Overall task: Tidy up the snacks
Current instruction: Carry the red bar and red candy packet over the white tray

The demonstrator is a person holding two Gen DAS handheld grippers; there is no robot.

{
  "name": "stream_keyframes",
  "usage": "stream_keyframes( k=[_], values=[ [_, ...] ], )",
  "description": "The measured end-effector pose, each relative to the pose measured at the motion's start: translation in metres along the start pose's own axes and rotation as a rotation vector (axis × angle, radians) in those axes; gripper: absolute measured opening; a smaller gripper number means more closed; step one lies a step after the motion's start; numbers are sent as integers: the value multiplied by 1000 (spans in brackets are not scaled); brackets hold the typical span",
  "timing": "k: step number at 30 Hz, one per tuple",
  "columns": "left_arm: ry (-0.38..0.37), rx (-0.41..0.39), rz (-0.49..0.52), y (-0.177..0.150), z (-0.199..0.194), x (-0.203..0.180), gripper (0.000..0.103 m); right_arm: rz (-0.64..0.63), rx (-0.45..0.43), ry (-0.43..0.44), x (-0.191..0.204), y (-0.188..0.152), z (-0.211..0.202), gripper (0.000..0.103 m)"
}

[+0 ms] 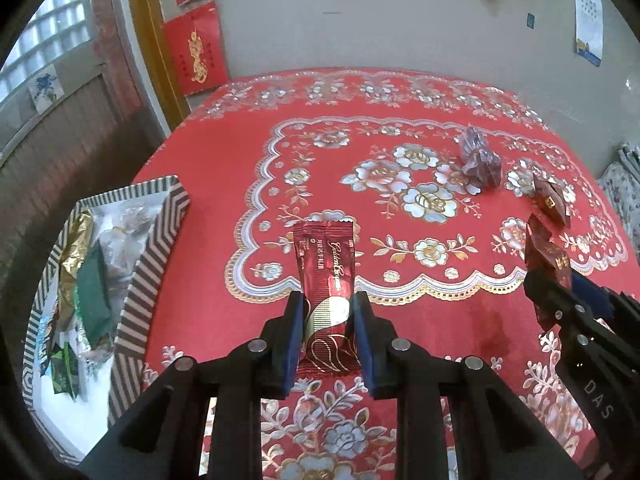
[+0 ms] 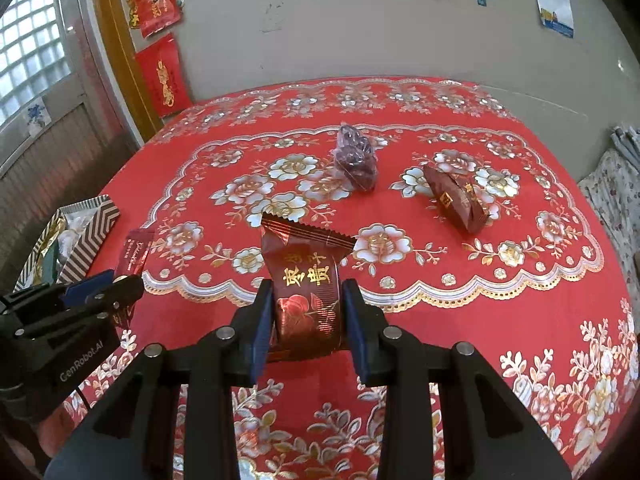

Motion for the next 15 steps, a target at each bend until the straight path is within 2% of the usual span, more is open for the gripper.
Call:
stream_keyframes(
  k=[7, 15],
  values=[
    [7, -21, -16, 0, -10, 15, 25, -27, 3, 21, 19, 0, -4, 31],
    [51, -44, -60, 2, -21, 54, 25, -84, 0, 60, 55, 6, -3, 31]
  ],
)
Point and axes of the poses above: each gripper's, at about its wrist camera, not at the fingertips, and z roughly the way its jaws point, x to its left, y to its top, the point moved 7 cm from there along z, roughly the way its jaws point, and after that the axes turned 9 degrees about -z, right-handed, at the moved point
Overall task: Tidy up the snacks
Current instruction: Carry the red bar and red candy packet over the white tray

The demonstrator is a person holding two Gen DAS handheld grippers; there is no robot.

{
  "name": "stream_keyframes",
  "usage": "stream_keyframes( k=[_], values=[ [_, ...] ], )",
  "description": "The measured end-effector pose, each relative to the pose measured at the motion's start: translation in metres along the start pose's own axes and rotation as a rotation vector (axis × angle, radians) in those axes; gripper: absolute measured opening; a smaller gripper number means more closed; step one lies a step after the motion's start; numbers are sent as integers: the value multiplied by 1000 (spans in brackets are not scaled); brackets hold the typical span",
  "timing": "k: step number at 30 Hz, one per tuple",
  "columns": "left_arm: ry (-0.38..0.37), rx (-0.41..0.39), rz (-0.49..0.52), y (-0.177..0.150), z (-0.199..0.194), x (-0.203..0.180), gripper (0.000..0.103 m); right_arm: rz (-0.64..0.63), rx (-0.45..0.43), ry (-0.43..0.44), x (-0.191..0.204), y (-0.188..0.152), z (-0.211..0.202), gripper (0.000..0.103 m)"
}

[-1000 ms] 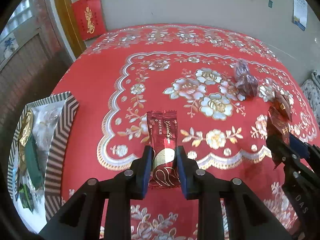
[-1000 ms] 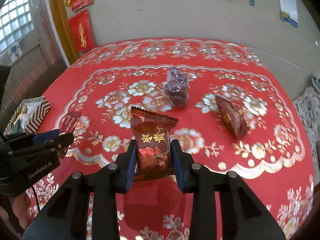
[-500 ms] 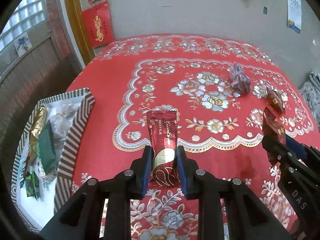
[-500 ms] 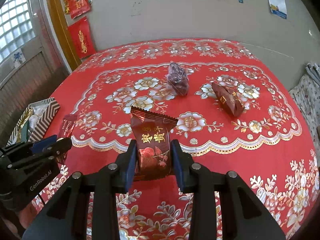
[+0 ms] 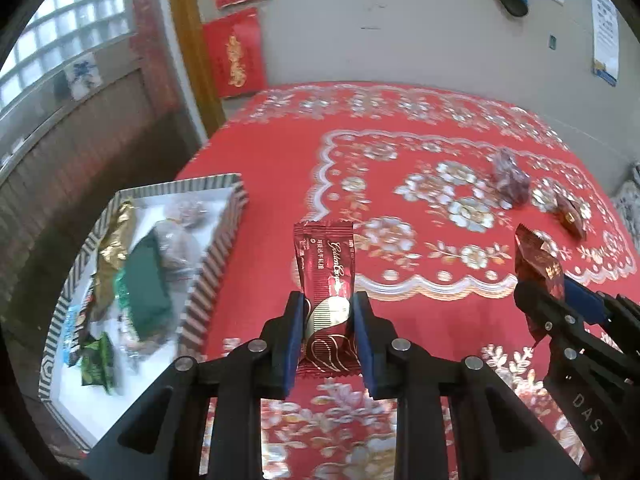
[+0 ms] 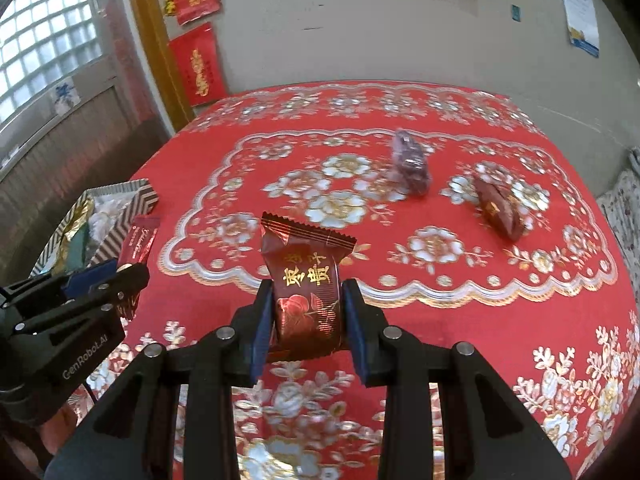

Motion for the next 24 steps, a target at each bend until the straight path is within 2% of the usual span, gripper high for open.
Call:
stream_keyframes(
  k=[13, 24],
  values=[
    [78, -33, -103, 13, -19, 82, 25, -124, -11, 112, 84, 26, 12, 31],
    [185, -36, -232, 12, -26, 179, 25, -253, -28, 223, 173, 55, 28, 31]
  ],
)
Point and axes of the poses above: each gripper's, at about its wrist camera, not at the fingertips, and z roughly the way its jaws point, x to its left, y to its top, the point moved 7 cm from there along z, roughly the way its jaws point, and after that the axes turned 9 degrees about -z, right-handed, at the moved point
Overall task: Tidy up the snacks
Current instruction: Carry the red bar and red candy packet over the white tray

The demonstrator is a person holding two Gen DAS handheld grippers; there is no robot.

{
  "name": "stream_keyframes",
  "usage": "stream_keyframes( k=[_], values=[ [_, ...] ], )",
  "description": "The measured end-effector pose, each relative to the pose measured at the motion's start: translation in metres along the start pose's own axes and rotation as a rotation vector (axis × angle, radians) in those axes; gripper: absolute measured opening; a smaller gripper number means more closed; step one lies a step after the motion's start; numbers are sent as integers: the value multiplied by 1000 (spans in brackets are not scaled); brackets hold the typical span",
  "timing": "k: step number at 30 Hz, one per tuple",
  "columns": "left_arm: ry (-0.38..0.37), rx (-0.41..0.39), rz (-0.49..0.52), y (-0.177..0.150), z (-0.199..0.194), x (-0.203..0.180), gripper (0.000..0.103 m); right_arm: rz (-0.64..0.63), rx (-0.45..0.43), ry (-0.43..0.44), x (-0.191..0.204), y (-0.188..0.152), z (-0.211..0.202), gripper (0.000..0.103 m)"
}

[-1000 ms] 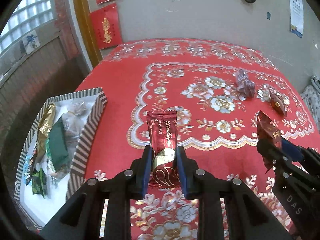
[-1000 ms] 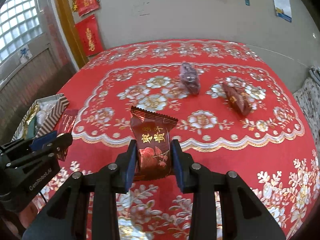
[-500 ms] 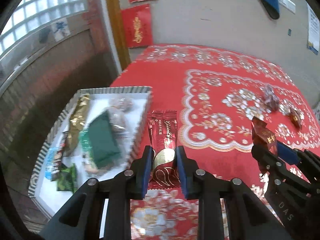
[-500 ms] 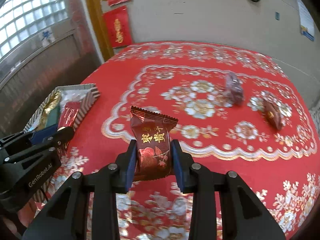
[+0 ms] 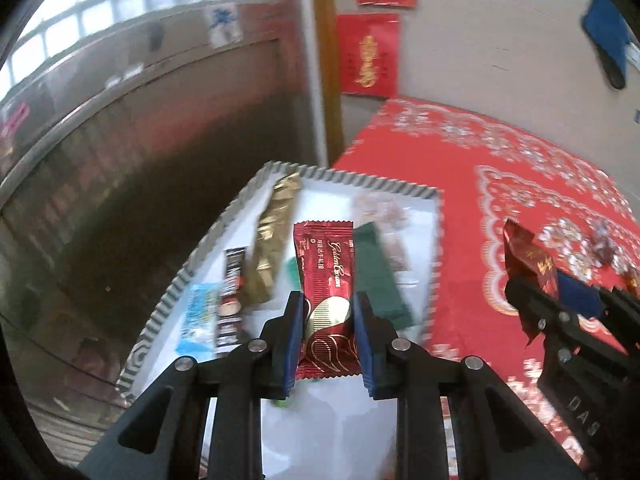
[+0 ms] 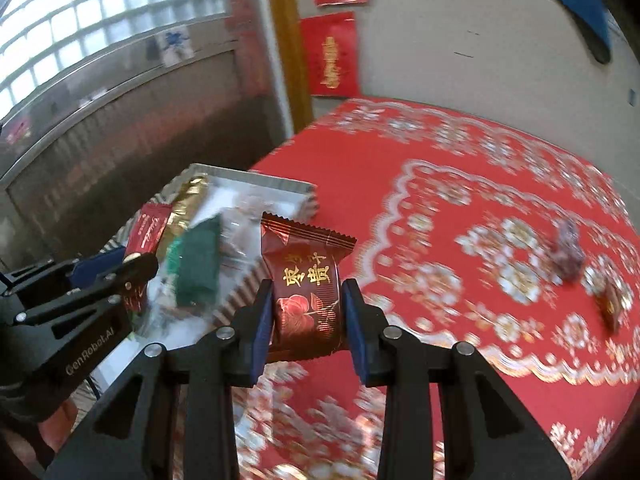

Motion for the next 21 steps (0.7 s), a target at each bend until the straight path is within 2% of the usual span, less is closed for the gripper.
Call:
stream_keyframes(
  k=[9, 15, 21],
  values=[
    [55, 42, -71, -9, 23, 54, 25, -107, 63, 65, 54, 18, 49, 31],
    [76, 51, -85, -13, 32, 68, 25, -176, 105, 91, 84, 24, 79, 31],
    [105, 49, -75, -16, 40, 68, 26, -202, 114, 88, 95, 24, 89, 33]
  ],
)
Point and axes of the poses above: each gripper's, at about its wrist camera, not at the fingertips, and z roughly the way its jaws point, x to its left, y to its top, the point moved 7 cm from there along z, roughly the way its jaws point, and after that the axes turned 9 degrees about -z, right-handed, at the moved point
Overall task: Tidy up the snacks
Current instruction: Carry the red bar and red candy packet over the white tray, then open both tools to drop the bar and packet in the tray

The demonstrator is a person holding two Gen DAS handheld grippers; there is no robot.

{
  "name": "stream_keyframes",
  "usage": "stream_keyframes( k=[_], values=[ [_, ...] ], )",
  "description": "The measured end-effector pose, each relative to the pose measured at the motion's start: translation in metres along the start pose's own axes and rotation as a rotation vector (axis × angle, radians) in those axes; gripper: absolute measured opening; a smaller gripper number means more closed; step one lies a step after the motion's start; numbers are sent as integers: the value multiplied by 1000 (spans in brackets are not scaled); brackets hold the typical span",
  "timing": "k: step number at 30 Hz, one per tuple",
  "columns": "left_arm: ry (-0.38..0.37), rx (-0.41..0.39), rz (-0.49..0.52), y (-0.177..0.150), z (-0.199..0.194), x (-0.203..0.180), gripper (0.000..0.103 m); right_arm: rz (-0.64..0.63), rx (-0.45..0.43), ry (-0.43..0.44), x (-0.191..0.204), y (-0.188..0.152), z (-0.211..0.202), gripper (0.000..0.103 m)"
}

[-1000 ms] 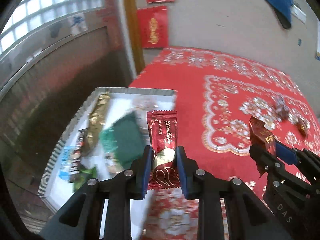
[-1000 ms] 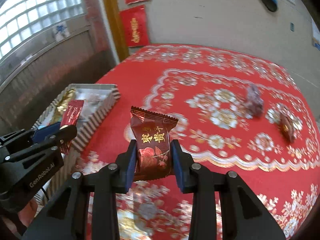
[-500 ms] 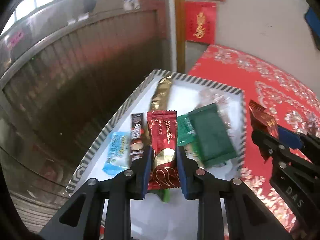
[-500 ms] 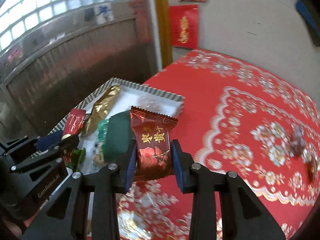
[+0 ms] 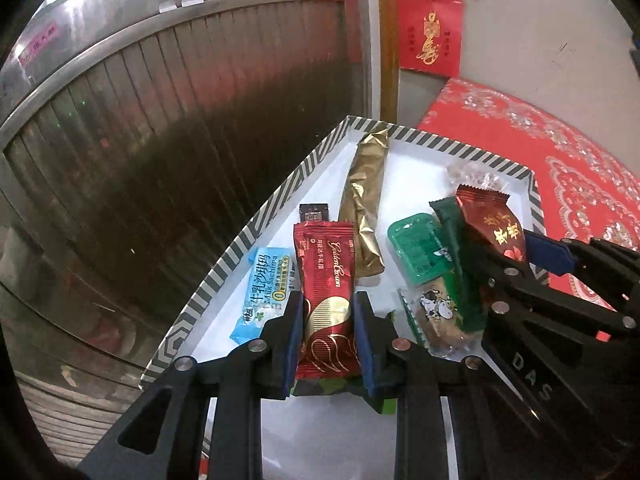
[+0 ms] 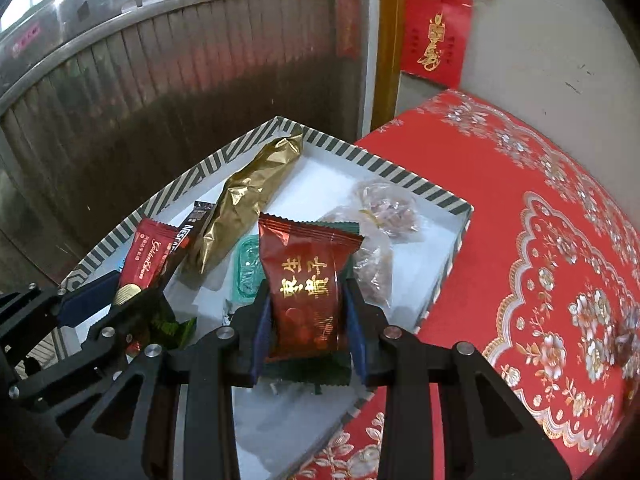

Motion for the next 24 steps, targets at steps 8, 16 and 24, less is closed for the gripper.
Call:
stream_keyframes(
  k=[8, 16, 24],
  values=[
    [32, -25, -16, 3, -1, 4, 52, 146, -74, 163, -5, 3, -20, 43],
    [37, -123, -10, 12, -28, -6, 72, 135, -113, 100, -18, -9, -50, 43],
    [-38, -137, 52, 7, -46, -55, 79, 189, -129, 4, -60, -47, -88, 43]
  ],
)
Point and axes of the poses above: each gripper's, at about its wrist camera, not at the fingertips, and z roughly the way its jaws point, x to its left, y to its top, the point moved 7 cm from there along z, roughly the way its jaws point, and after that the axes turned 9 degrees about -z, right-handed, at the moved point
